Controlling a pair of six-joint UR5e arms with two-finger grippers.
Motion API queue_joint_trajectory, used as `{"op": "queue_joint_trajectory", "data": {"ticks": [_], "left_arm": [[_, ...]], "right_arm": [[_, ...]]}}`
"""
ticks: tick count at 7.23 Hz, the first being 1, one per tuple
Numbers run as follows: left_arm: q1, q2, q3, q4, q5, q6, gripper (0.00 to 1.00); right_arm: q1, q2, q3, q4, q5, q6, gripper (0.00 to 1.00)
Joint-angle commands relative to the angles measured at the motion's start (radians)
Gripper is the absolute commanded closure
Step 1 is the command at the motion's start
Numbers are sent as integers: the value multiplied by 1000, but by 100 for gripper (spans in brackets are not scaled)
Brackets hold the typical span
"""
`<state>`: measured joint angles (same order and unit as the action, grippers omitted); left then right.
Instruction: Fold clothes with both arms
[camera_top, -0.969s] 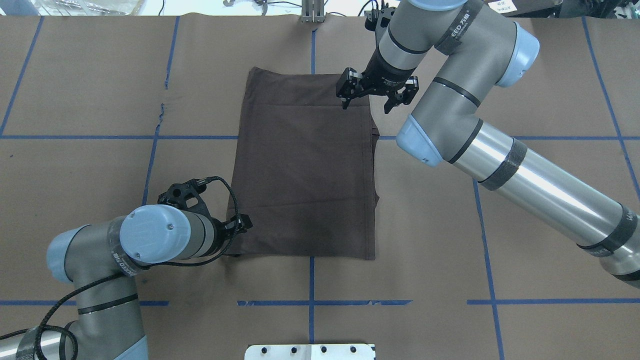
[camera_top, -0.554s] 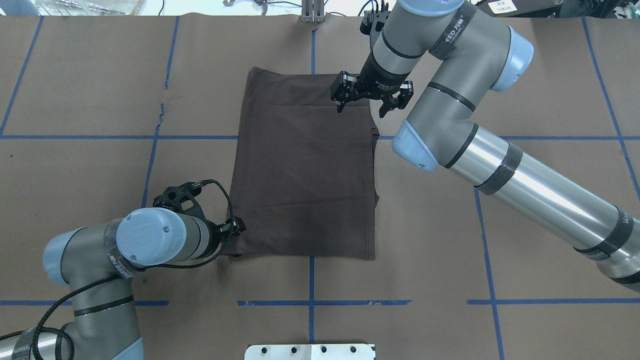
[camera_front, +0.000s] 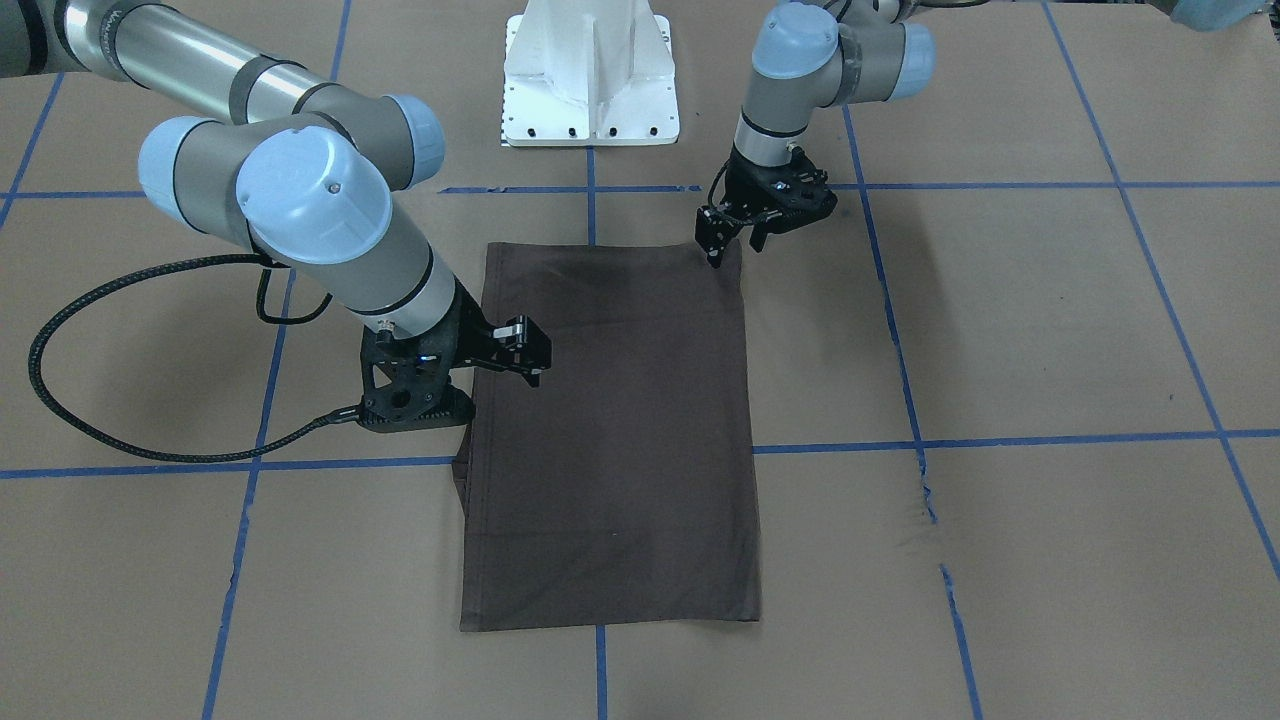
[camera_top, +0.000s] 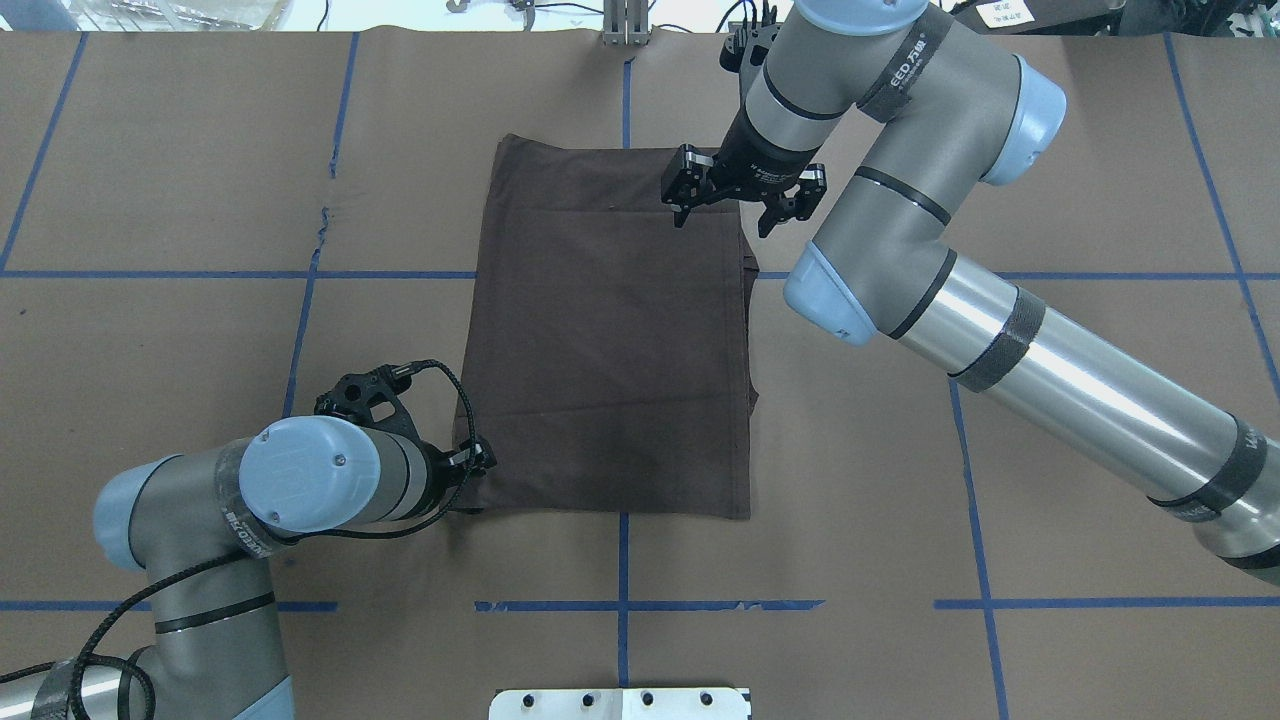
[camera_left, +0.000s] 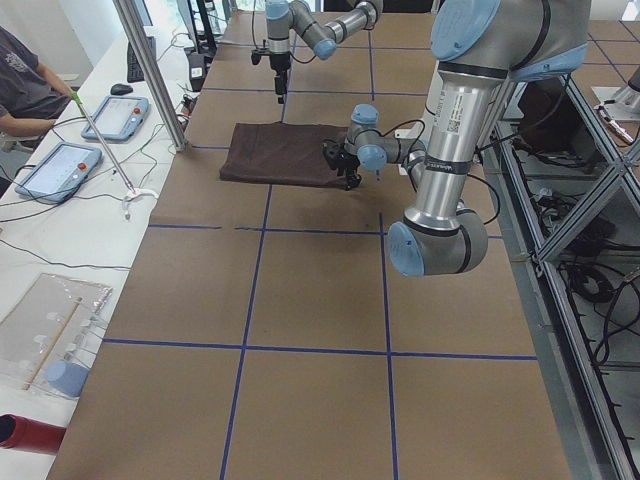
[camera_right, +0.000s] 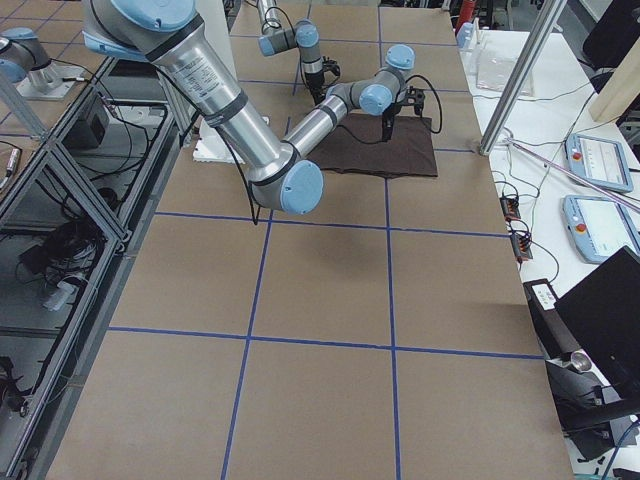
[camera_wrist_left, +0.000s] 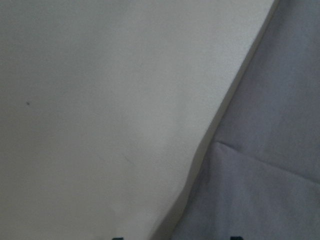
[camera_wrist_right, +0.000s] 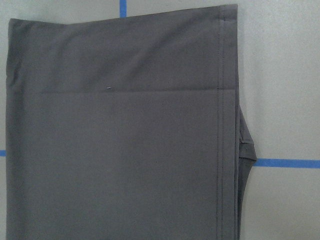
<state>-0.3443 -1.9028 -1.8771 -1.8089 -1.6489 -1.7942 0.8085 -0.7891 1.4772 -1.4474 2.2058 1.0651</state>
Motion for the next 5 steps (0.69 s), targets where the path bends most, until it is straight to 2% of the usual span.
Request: {"op": "queue_joint_trajectory", "data": {"ticks": [1,5], "left_arm": [[1,-7,1,-3,-2,1,34],[4,-6,3,-3,0,3,35]], "right_arm": [[0,-2,0,-1,0,-1,0],[0,-5,2,-1,2,-1,0]]}}
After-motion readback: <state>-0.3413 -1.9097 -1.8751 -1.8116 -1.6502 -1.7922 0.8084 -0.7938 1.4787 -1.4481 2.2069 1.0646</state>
